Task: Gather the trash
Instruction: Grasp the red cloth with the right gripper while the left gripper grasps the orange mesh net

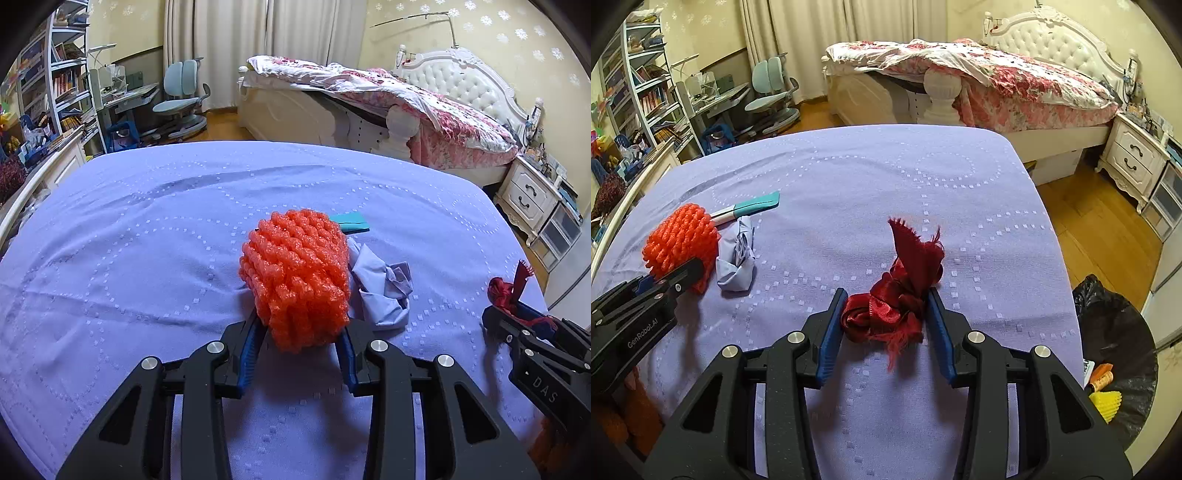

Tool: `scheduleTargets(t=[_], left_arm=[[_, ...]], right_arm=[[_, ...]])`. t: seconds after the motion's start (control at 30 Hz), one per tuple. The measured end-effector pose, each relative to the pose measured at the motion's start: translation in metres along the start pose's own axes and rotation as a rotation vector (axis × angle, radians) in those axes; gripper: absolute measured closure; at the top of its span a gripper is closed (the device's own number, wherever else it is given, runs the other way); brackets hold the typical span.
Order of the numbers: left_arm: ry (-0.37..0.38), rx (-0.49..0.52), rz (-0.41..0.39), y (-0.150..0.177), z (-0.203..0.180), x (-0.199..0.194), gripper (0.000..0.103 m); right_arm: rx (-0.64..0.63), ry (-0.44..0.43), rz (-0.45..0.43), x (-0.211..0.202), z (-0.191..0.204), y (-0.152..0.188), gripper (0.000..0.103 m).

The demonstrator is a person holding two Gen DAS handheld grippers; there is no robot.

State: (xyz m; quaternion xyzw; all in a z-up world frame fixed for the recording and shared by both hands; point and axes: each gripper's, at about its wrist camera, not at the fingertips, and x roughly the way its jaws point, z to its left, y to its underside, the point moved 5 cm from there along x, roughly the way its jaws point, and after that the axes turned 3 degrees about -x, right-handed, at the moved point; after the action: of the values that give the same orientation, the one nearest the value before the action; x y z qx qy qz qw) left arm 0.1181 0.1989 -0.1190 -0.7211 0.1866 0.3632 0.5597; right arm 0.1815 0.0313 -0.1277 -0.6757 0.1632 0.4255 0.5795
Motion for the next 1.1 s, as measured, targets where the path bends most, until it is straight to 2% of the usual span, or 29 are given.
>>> scheduleTargets(t=[0.3,0.7,1.1], left_arm=[[0.008,0.016,-0.012,0.018,0.0,-0.023,0.068],[0.032,0.034,-0.015,0.041,-0.019,-0.048,0.069],[0.105,0.089,-0.043,0.059,-0.063,-0.071,0.069]], right_arm=[[0.001,-0.005,-0.016,-0.014,0.002,0.01,0.061],[0.003,-0.011,-0.033,-0.045,-0.002,0.042,0.061],[0.046,0.021,-0.065,-0.083,-0.034,0.073,0.061]])
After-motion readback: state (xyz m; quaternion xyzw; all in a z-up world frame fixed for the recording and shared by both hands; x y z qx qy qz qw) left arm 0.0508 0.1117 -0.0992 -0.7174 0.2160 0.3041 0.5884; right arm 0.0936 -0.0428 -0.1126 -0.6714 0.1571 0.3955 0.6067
